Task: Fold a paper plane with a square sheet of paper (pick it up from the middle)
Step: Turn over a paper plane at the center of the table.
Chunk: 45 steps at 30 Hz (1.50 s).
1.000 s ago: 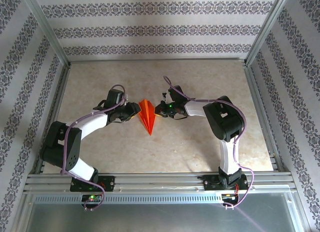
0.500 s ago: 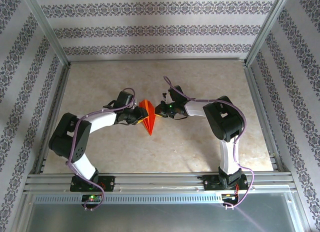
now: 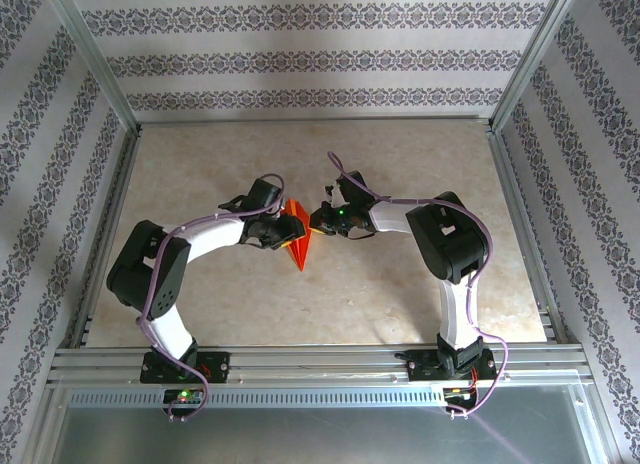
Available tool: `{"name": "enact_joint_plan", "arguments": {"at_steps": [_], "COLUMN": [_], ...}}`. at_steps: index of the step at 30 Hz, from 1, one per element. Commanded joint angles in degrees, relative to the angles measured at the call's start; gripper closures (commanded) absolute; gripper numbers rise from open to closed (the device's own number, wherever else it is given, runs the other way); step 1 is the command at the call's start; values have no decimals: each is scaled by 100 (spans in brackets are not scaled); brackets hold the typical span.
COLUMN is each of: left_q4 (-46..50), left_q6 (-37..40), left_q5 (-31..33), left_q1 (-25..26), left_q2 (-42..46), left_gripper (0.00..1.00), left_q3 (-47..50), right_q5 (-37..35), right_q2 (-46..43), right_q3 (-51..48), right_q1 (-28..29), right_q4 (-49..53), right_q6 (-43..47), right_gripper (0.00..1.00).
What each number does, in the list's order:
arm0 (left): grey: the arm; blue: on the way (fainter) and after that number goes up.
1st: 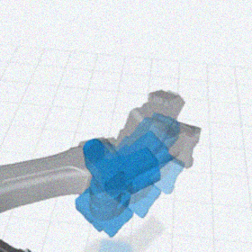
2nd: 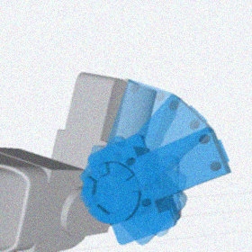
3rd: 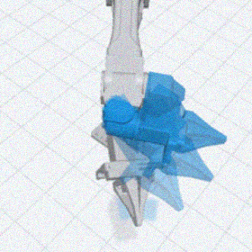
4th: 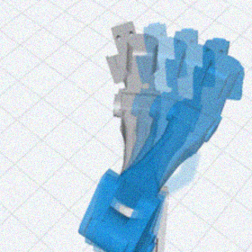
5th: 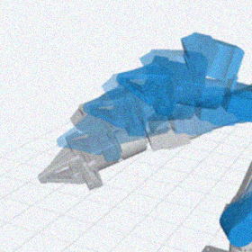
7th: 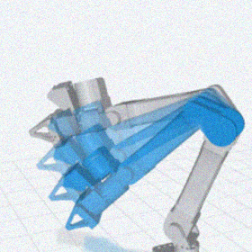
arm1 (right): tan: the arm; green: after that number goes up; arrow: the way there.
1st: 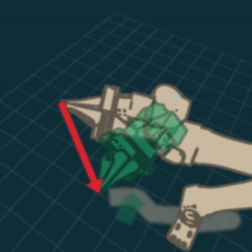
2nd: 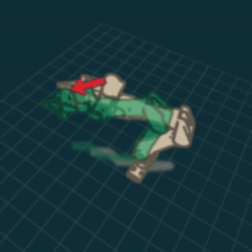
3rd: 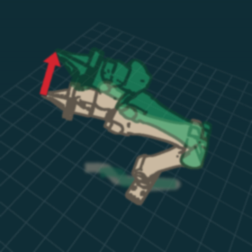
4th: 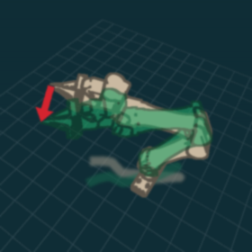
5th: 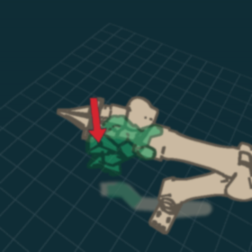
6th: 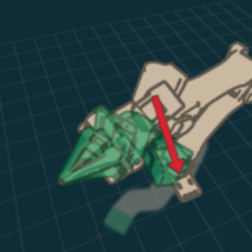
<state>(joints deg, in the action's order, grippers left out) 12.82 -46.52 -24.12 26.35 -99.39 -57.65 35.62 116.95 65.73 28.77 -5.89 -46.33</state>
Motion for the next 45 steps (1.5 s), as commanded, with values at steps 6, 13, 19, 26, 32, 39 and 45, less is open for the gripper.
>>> {"name": "enact_joint_plan", "arguments": {"at_steps": [6, 13, 19, 26, 32, 39, 45], "left_q4": [1065, 1021, 990, 833, 882, 1034, 1003], "left_q6": [587, 678, 781, 877, 920, 786, 659], "left_q5": [557, 494, 444, 338, 439, 758, 853], "left_q1": [351, 400, 416, 423, 423, 423, 395], "left_q2": [-363, -455, -512, -494, -475, -414, -317], "left_gripper": [53, 47, 41, 37, 36, 49, 56], "left_q3": [-539, -622, -703, -683, -676, -684, -661], "right_q5": [240, 277, 279, 275, 270, 246, 237], "right_q2": [-330, -339, -312, -286, -269, -269, -265], "right_q3": [-29, -38, -29, -43, -35, -34, -25], "right_q1": [58, 58, 67, 65, 67, 67, 67], "right_q4": [-123, -114, -114, -96, -88, -62, -44], "right_q6": [-210, -254, -254, -239, -243, -226, -209], "right_gripper": [93, 93, 93, 93, 93, 93, 93]}}
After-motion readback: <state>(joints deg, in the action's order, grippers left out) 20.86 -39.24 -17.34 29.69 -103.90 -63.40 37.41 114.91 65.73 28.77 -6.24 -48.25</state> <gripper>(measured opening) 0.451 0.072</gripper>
